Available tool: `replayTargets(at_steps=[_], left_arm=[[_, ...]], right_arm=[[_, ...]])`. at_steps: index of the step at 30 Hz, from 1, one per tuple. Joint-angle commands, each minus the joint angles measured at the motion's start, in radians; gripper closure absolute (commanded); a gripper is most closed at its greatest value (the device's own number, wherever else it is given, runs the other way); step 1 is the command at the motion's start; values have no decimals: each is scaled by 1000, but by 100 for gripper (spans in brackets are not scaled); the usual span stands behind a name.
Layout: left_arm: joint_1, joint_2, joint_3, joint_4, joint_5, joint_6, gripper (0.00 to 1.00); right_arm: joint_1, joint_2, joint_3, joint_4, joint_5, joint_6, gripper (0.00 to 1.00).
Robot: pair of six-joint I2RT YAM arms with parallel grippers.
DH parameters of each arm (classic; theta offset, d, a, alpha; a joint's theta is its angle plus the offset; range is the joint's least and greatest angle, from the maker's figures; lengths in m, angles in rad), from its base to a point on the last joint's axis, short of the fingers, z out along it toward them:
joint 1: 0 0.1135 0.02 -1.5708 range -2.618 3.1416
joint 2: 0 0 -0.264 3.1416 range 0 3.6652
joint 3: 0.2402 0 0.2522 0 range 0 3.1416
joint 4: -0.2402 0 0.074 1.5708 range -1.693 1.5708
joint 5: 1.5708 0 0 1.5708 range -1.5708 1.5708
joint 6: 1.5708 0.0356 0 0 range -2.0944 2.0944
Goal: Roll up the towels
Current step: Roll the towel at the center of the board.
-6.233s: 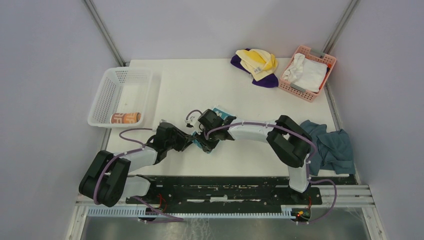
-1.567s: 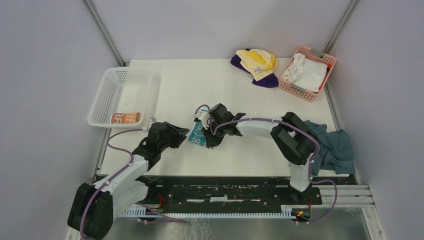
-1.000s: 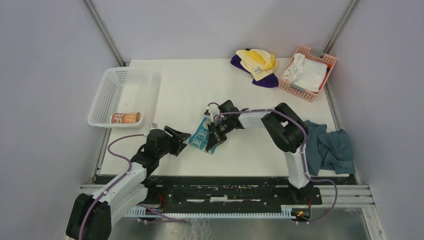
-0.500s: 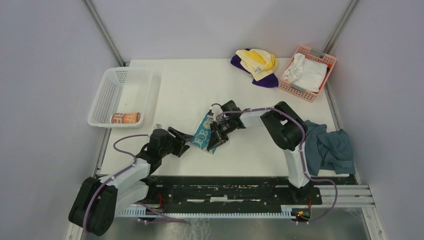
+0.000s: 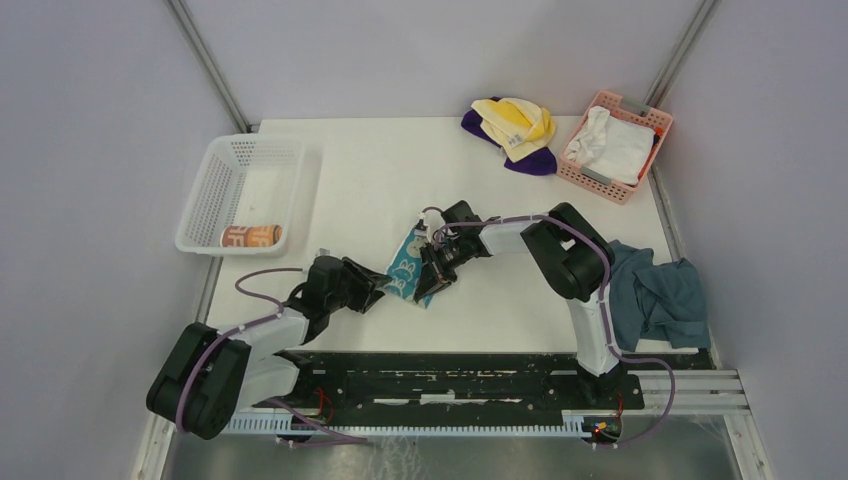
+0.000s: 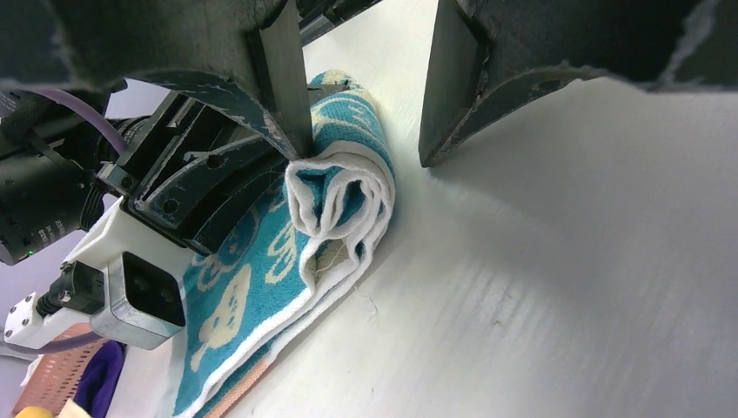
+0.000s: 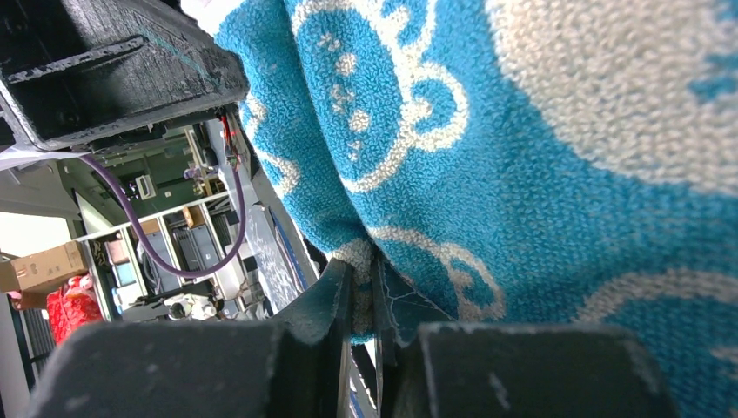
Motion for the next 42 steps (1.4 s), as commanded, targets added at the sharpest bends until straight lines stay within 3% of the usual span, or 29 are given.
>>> replayTargets(at_steps=[1,13,24,34,42], left_arm=[[-14,41,37,38,-34,22,44],[-33,122,52,17,-86,48,49],[-35,160,95,-91,-107,77,67],[-36,159,151,-163,-96,116,68],[-36,139,175,-201,-90,127,68]], right_arm=[[-1,14,9,-45,95,-53,93],[9,-22,14,-100,134,-117,90],[48,-251,-16,-158,283,-265,65],[207,-462,-26,-213,676,-450,53],[358,-457,-37,-170,905,-554,52]])
